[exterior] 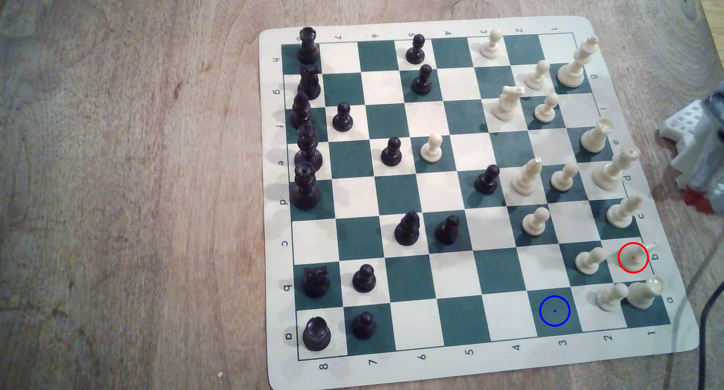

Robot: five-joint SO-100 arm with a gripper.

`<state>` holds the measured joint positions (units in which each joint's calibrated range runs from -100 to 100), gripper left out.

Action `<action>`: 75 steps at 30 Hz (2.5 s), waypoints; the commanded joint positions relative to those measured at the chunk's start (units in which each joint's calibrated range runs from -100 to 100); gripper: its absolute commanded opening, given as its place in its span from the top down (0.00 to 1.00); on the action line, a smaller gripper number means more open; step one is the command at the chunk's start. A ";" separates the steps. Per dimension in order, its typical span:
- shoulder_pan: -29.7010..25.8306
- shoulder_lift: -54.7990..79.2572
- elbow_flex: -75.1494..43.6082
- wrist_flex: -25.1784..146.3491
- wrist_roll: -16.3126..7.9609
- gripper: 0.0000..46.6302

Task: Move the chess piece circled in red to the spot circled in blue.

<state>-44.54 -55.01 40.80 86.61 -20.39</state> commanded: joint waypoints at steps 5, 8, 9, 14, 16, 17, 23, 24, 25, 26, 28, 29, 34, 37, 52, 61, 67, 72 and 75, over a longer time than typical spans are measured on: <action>-2.35 0.68 8.79 -6.52 -0.39 0.84; -2.82 1.02 13.77 -10.94 -0.83 0.79; -3.05 1.10 14.14 -11.43 -0.88 0.78; -2.58 2.54 14.41 -13.07 -0.49 0.76; -2.58 3.22 14.86 -14.13 -0.44 0.76; -2.50 3.56 15.32 -14.79 -0.44 0.76; -0.47 4.67 18.40 -17.57 0.34 0.74; -0.24 4.75 18.58 -17.74 0.39 0.74; -0.16 4.92 19.30 -18.47 0.54 0.74; -0.16 5.09 19.40 -18.72 0.59 0.74; 0.00 5.43 19.67 -18.96 0.78 0.75; 0.15 5.86 19.76 -18.96 0.83 0.75; 0.08 6.96 20.48 -19.37 0.83 0.76; 0.08 7.72 21.30 -20.27 0.93 0.76; 0.15 13.41 22.02 -23.30 1.12 0.77; -0.63 16.55 22.02 -24.78 1.17 0.83; -1.25 16.81 22.02 -24.37 1.56 1.00; -1.41 16.89 22.02 -24.37 1.76 1.00; -1.10 16.38 20.94 -22.65 2.10 1.00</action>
<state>-45.72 -37.91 63.04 62.39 -18.83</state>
